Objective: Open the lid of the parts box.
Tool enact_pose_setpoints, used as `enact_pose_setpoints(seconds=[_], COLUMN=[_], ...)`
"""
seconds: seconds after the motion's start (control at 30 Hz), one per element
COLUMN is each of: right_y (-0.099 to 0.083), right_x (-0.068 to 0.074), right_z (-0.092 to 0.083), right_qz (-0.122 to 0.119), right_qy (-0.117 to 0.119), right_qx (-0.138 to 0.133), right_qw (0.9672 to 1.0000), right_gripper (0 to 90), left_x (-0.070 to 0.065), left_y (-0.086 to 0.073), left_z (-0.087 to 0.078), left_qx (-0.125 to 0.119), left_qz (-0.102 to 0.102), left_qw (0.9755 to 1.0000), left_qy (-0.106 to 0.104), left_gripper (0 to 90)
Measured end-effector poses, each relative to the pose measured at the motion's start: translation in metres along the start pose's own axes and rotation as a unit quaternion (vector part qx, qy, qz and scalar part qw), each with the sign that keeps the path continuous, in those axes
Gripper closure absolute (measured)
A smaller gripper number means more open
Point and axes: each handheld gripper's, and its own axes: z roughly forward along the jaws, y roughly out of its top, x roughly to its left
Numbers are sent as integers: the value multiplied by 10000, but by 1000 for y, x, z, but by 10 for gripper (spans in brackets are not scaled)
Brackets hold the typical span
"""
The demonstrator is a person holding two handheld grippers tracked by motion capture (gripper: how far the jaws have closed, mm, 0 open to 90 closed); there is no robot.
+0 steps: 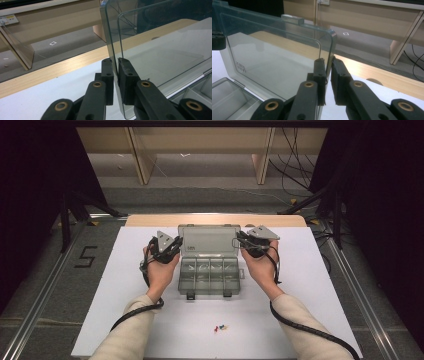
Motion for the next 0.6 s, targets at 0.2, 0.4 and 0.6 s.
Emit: enact_pose_setpoints(seconds=[0.2,0.4,0.6], right_y=[-6,-7,-9], right_x=[0,-1,0], right_z=[3,4,5], right_qz=[-56,-47,-19], right_qy=[-27,16,3], right_qx=[68,99,174], right_qw=[10000,9999,9998], right_gripper=[836,837,837], left_x=[0,0,0], left_y=[-2,-4,-7], left_z=[1,2,3], left_qx=[29,59,138], left_qz=[-34,-77,-58], left_qw=[10000,9999,9999], left_qy=[-8,-26,-40], left_gripper=[829,829,829])
